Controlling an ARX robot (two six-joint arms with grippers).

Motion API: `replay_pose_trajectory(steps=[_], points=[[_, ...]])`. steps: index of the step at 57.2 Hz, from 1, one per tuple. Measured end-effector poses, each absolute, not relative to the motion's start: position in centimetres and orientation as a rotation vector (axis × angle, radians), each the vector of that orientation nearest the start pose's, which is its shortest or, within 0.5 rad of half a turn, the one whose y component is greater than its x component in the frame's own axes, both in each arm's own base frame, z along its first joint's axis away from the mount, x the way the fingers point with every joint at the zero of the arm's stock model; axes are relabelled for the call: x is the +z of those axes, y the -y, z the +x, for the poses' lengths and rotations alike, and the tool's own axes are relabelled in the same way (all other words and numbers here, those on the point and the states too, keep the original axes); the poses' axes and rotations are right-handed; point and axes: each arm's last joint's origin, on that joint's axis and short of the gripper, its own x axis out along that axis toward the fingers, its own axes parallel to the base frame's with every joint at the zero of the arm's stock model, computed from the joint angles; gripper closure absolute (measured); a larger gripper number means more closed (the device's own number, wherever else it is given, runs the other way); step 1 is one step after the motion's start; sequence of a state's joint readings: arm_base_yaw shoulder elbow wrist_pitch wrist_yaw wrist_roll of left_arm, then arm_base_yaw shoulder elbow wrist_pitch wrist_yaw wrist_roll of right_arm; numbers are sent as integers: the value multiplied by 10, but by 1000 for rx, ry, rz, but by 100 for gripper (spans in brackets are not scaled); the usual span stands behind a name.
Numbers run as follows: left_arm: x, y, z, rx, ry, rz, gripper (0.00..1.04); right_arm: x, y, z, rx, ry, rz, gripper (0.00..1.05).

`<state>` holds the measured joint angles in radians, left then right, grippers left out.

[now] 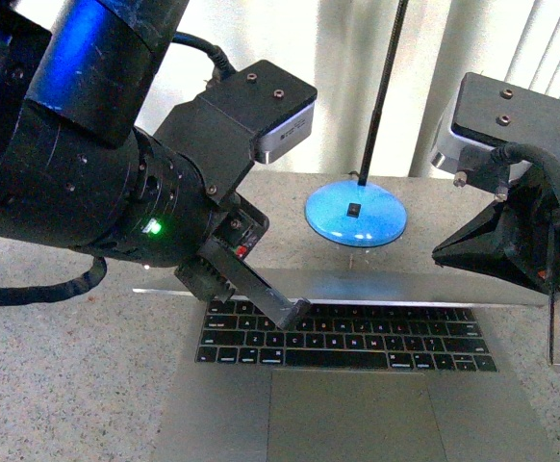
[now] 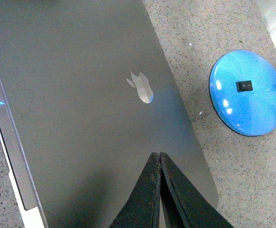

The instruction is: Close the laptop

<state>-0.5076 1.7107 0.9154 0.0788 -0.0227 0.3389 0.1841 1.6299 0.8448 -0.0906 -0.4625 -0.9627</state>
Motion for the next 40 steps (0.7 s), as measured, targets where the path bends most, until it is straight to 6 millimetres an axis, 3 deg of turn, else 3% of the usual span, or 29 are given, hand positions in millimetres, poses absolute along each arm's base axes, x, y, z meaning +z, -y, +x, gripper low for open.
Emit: replay_pose_trajectory(steps=[40], points=[[146,166,293,-599,-654,490,101,141,-76,299,1002,-548,-737,102]])
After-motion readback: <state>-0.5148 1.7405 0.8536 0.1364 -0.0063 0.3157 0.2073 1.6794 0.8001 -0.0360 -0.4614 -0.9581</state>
